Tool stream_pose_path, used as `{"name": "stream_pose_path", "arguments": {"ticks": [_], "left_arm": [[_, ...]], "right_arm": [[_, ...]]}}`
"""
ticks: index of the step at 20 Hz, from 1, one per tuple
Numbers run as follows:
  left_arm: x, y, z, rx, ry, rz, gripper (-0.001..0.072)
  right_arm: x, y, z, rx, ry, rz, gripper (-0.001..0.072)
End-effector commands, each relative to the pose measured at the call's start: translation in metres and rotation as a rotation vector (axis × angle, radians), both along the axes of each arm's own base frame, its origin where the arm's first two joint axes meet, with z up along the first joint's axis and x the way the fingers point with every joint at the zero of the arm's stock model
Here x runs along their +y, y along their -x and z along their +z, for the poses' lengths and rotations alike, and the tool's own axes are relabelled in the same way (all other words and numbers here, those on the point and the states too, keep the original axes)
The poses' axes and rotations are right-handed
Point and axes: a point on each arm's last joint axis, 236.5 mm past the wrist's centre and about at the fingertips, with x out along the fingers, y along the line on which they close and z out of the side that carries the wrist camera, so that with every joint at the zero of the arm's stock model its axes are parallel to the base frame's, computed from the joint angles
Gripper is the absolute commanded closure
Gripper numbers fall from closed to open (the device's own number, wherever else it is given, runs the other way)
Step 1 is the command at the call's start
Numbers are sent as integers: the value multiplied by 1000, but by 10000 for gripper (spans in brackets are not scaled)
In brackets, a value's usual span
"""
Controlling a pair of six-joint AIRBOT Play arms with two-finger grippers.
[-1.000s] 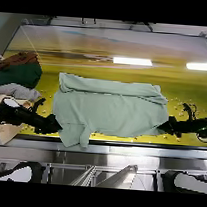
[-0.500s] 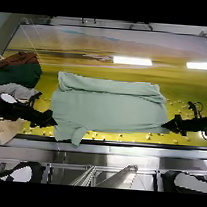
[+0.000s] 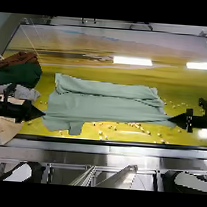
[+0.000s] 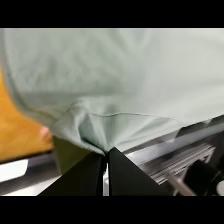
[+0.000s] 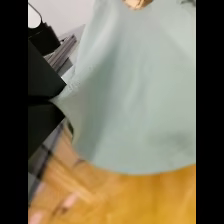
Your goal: Fold the shirts.
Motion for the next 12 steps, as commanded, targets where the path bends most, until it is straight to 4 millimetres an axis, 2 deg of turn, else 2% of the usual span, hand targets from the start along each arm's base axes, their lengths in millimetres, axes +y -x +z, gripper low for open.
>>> {"name": "stream_pose_path", "arguments": {"ticks": [1,2,3,6,9,12], "left_arm": [[-11,-52,67,-249,142,60,682],[-11,-70,83,-304,149,65,682],[-12,-84,91,-332,137,48,682],[-24,-132,93,-376,100,-1,682],[-34,-177,63,-348,79,-35,682],[-48,-210,23,-296,99,-90,688]], "right_arm": [[9,-50,45,-211,-80,-63,695],[14,-65,51,-251,-58,-61,695],[18,-80,54,-281,-21,-59,695],[27,-130,50,-354,117,-66,695],[37,-157,29,-344,141,-45,694],[43,-166,-16,-268,144,-42,694]]}}
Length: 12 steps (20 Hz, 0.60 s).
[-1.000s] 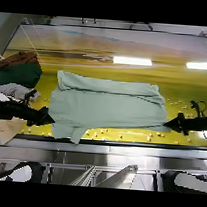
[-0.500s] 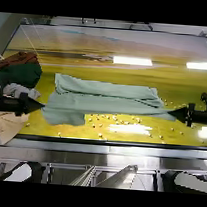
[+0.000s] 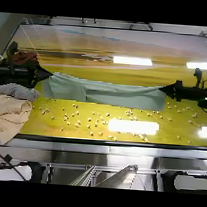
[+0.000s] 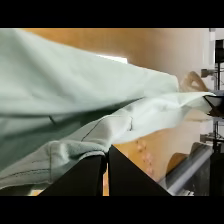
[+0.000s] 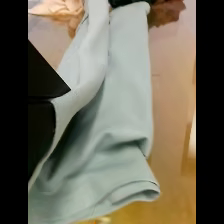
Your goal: Fold the shirts.
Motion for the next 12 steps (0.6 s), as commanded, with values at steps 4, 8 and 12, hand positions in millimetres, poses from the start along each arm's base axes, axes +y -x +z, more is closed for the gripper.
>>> {"name": "stream_pose_path", "arguments": {"ticks": [4,8,12], "left_arm": [[-4,-60,-85,113,-78,-58,697],[10,-63,-112,216,-135,-88,612],[14,-82,-85,145,-150,-103,478]], "right_arm": [[1,-3,-83,126,94,25,694],[-14,6,-98,137,205,78,693],[-13,-1,-82,93,203,120,255]]}}
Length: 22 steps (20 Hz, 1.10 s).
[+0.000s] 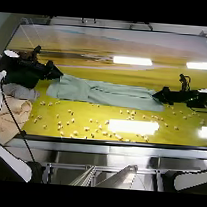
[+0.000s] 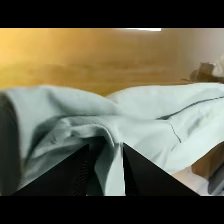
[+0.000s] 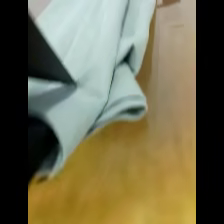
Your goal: Fold the shirts.
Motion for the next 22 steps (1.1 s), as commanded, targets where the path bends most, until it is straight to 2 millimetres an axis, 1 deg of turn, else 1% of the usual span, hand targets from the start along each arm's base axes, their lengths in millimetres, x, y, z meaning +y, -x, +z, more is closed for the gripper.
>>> {"name": "stream_pose_path", "arguments": {"ticks": [1,2,3,4,5,6,8,10,11,14,16,17,18,19,20,22], "left_arm": [[9,-12,22,-38,-23,-30,463],[13,-14,36,-57,-25,-42,463],[19,-15,49,-65,-25,-42,462],[26,-16,62,-66,-23,-29,463],[33,-15,71,-61,-20,-14,462],[37,-12,77,-47,-14,-9,462],[37,-2,77,-10,0,-11,462],[34,5,71,17,9,-6,462],[30,8,69,27,13,-15,462],[21,9,72,24,18,-38,463],[15,6,79,0,10,-53,463],[12,3,83,-16,5,-57,463],[10,0,86,-32,0,-58,464],[6,-2,89,-42,-3,-62,464],[0,-2,89,-42,-1,-71,463],[-11,2,88,-35,0,-101,463]], "right_arm": [[-8,-2,5,-36,54,77,199],[-16,-4,10,-47,83,106,199],[-26,-2,10,-34,121,121,198],[-38,0,7,4,166,118,181],[-49,6,1,46,210,117,71],[-56,13,-3,78,240,132,26],[-57,23,-5,108,256,175,26],[-58,24,4,105,244,186,26],[-60,22,12,97,242,193,27],[-74,23,55,68,220,231,27],[-93,22,83,60,214,192,27],[-103,20,92,51,212,159,26],[-111,19,97,41,212,133,27],[-117,22,94,55,215,117,27],[-125,27,88,82,236,114,27],[-151,45,73,170,333,109,27]]}}
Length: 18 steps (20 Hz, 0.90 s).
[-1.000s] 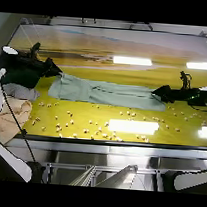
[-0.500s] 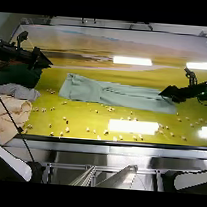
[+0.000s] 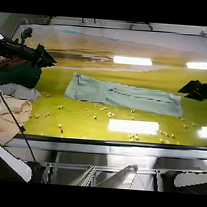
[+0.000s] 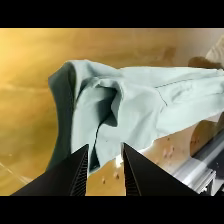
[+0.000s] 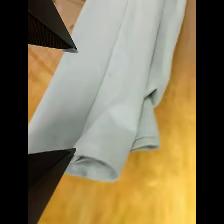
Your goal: Fold the shirts.
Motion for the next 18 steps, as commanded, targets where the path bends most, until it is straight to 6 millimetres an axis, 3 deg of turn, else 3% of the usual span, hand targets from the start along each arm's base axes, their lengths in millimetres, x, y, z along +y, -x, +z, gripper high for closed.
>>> {"name": "stream_pose_path", "arguments": {"ticks": [1,3,6,9,14,15,16,17,18], "left_arm": [[-21,3,3,-5,-2,-45,463],[-38,6,3,-4,-2,-82,463],[-72,12,3,-24,-5,-165,464],[-110,17,2,-43,-8,-221,464],[-182,30,-8,-87,-12,-343,465],[-202,33,-15,-98,-16,-370,484],[-217,34,-23,-108,-20,-380,601],[-236,35,-31,-116,-20,-391,698],[-254,38,-41,-122,-20,-401,696]], "right_arm": [[-41,26,-13,106,121,-40,27],[-43,28,-21,111,96,-78,26],[-32,35,-54,139,55,-142,26],[-3,36,-79,181,-88,-180,27],[42,31,-97,230,-223,-131,28],[48,26,-99,221,-216,-120,80],[55,19,-99,198,-216,-113,228],[61,12,-97,176,-219,-113,315],[67,6,-92,145,-233,-93,512]]}}
